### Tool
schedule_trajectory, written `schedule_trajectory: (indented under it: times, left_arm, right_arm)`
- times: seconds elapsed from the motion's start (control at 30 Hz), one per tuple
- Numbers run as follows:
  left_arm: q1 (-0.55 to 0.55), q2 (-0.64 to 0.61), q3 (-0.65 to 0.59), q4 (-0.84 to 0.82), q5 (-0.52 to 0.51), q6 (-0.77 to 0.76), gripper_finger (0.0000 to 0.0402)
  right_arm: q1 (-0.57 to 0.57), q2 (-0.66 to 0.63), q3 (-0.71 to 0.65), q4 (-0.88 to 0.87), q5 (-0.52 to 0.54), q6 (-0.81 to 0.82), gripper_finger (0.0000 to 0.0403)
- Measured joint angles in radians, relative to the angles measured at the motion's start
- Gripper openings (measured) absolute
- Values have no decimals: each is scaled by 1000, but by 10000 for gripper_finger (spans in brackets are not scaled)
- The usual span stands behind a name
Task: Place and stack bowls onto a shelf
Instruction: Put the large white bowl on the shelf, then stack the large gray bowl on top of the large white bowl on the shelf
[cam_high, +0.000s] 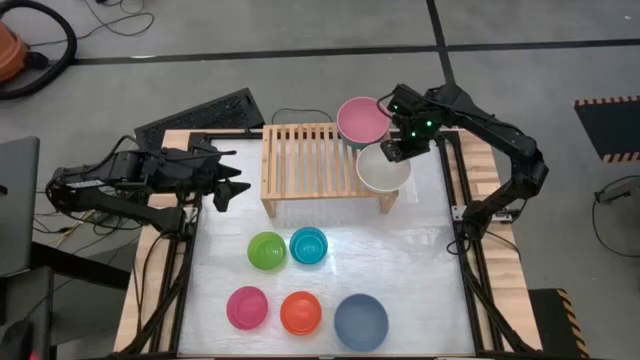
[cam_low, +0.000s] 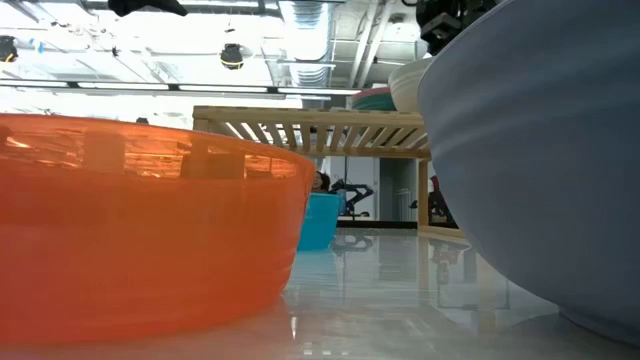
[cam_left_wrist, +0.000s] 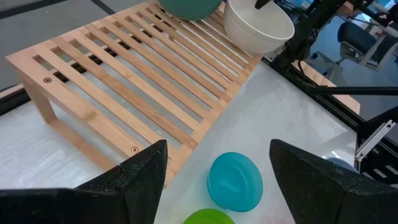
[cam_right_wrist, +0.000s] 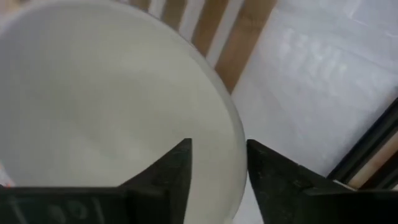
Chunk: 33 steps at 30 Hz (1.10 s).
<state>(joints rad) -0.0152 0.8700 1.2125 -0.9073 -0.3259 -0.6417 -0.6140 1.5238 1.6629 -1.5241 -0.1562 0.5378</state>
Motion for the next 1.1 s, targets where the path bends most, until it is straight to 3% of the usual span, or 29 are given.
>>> schedule_trajectory:
  times: [0.17, 0.6, 0.87, 1.1]
  left_arm:
    - [0, 0, 0, 0, -2, -1, 265]
    - [0, 0, 0, 0, -8, 1, 265]
    - [0, 0, 0, -1, -8, 0, 265]
    - [0, 0, 0, -1, -7, 0, 265]
  right_arm:
    - [3, 0, 47, 55, -2, 0, 203]
    - [-39, 0, 143, 63, 28, -29, 199]
    - [-43, 0, 260, -35, 71, -51, 198]
    - [10, -53, 312, -45, 79, -26, 157]
